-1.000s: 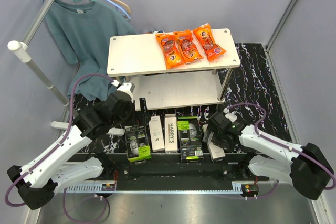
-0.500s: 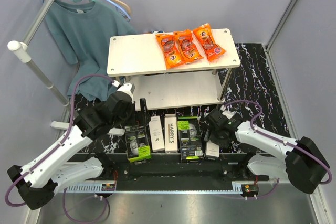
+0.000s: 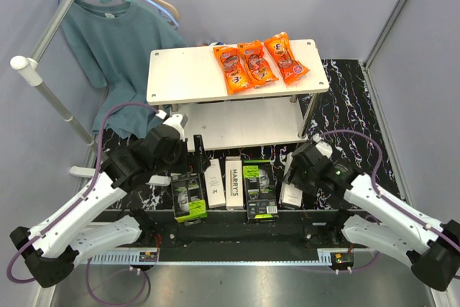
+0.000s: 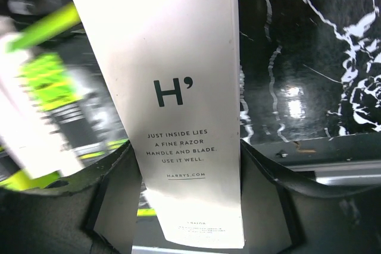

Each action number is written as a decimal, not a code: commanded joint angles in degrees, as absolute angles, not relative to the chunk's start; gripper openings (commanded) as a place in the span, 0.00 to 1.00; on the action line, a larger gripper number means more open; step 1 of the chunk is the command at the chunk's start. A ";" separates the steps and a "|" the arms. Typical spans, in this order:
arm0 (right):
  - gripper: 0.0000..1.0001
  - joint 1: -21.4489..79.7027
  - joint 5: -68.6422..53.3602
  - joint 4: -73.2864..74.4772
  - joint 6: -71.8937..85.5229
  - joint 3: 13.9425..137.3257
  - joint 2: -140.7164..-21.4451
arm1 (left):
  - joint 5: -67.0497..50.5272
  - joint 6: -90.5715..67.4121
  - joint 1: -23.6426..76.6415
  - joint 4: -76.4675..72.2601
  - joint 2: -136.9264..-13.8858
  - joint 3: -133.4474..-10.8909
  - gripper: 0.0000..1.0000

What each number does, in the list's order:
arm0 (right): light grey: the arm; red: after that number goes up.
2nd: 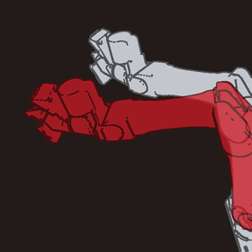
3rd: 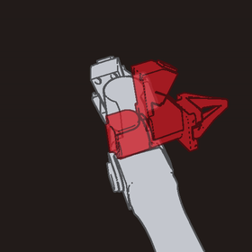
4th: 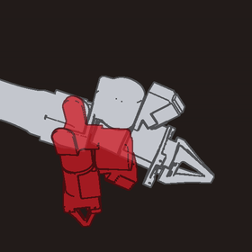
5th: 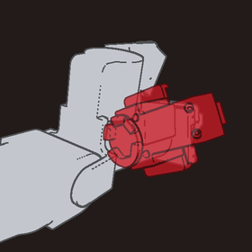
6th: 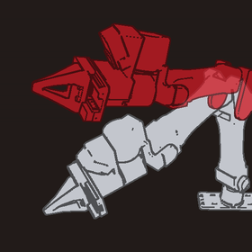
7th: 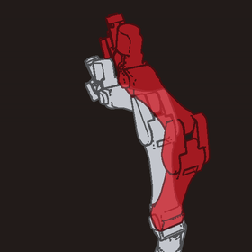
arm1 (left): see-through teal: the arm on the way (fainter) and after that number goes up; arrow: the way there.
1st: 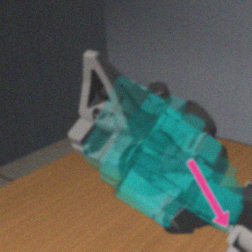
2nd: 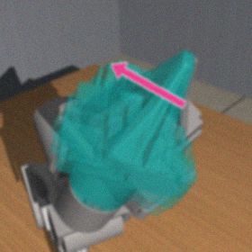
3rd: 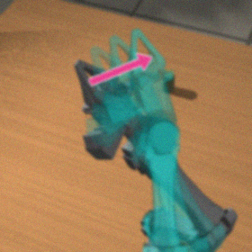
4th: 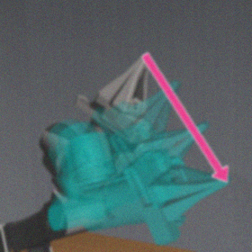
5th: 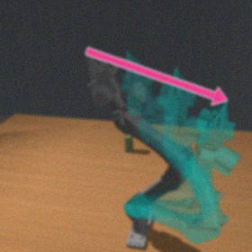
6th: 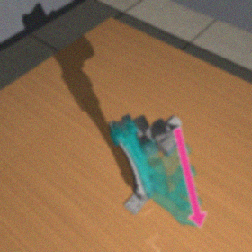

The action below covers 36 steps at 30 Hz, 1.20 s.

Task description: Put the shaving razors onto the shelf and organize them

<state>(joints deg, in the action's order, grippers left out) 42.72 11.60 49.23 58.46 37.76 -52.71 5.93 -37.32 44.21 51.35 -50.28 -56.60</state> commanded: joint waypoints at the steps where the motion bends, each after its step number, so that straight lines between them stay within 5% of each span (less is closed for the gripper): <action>1: 0.51 42.98 15.20 55.44 59.15 45.42 -49.40 | 2.03 -37.44 44.30 46.23 -49.39 -56.95 0.99; 11: 0.50 43.15 13.90 57.05 57.84 58.70 -48.86 | -6.50 -43.59 46.40 34.38 -48.78 -53.26 0.99; 24: 0.53 58.26 24.78 58.98 55.46 88.31 -69.07 | 3.07 -47.46 55.89 32.61 -48.87 -60.03 0.99; 36: 0.53 64.25 26.19 52.30 56.51 92.64 -76.64 | 5.97 -50.97 61.70 23.73 -46.41 -57.40 0.99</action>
<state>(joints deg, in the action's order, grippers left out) 63.29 23.05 56.64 55.72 90.43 -76.95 2.76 -49.06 60.49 30.81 -48.01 -58.02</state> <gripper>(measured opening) 0.633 0.988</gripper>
